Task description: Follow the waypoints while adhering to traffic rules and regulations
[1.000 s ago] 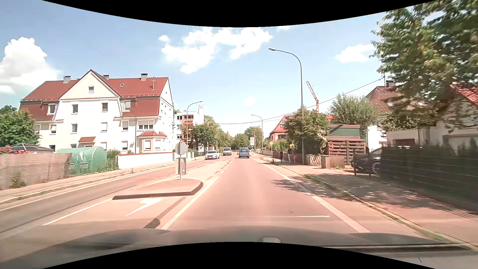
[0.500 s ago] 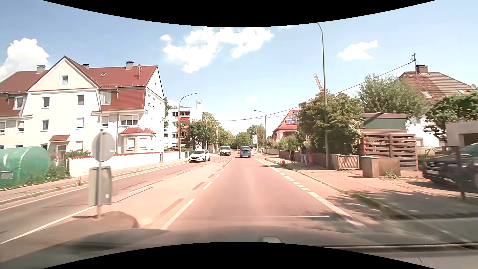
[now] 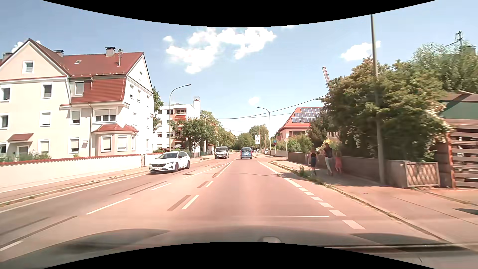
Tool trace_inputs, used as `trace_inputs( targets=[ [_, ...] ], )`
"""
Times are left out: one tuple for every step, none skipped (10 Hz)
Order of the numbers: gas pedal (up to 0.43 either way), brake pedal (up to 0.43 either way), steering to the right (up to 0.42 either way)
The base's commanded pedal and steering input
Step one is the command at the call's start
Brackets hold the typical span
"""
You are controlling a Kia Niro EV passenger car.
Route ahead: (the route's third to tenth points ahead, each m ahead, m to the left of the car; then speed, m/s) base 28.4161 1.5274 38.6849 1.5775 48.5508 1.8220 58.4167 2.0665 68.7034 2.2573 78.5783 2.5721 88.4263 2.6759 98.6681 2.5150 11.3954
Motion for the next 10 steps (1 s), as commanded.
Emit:
trace_inputs(
  targets=[
    [0.150,0.000,-0.010],
    [0.150,0.000,-0.010],
    [0.150,0.000,-0.010],
    [0.150,0.000,-0.010],
    [0.150,0.000,-0.010],
    [0.138,0.000,-0.010],
    [0.110,0.000,-0.010],
    [0.098,0.000,-0.010],
    [0.008,0.000,-0.010],
    [0.000,0.000,-0.009]
  ],
)
